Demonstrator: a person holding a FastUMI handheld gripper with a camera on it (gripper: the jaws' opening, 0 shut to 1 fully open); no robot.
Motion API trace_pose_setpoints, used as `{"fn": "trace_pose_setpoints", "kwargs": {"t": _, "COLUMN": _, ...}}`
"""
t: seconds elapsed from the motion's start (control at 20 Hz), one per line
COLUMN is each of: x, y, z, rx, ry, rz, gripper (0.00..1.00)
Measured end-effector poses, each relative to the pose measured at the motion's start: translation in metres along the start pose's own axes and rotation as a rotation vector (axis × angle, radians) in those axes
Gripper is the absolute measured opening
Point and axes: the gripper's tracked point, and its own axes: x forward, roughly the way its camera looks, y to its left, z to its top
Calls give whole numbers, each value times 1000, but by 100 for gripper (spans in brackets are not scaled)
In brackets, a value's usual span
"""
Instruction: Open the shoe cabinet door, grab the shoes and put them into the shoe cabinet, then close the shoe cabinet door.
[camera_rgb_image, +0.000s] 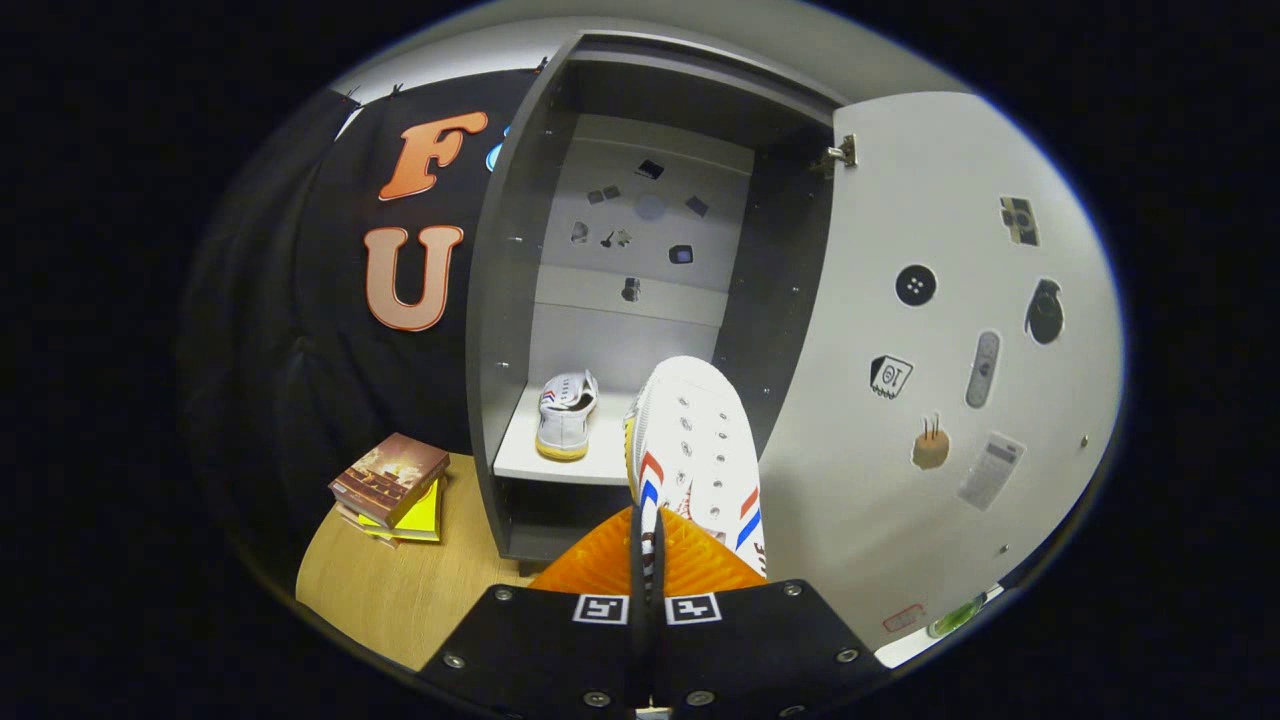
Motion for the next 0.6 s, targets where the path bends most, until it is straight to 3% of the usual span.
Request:
{"fn": "trace_pose_setpoints", "kwargs": {"t": 0.35, "x": 93, "y": 3, "z": 48, "rx": -39, "ry": 0, "rz": 10, "gripper": 0}}
{"fn": "trace_pose_setpoints", "kwargs": {"t": 0.6, "x": 188, "y": 10, "z": 48, "rx": -76, "ry": 46, "rz": 20, "gripper": 0}}
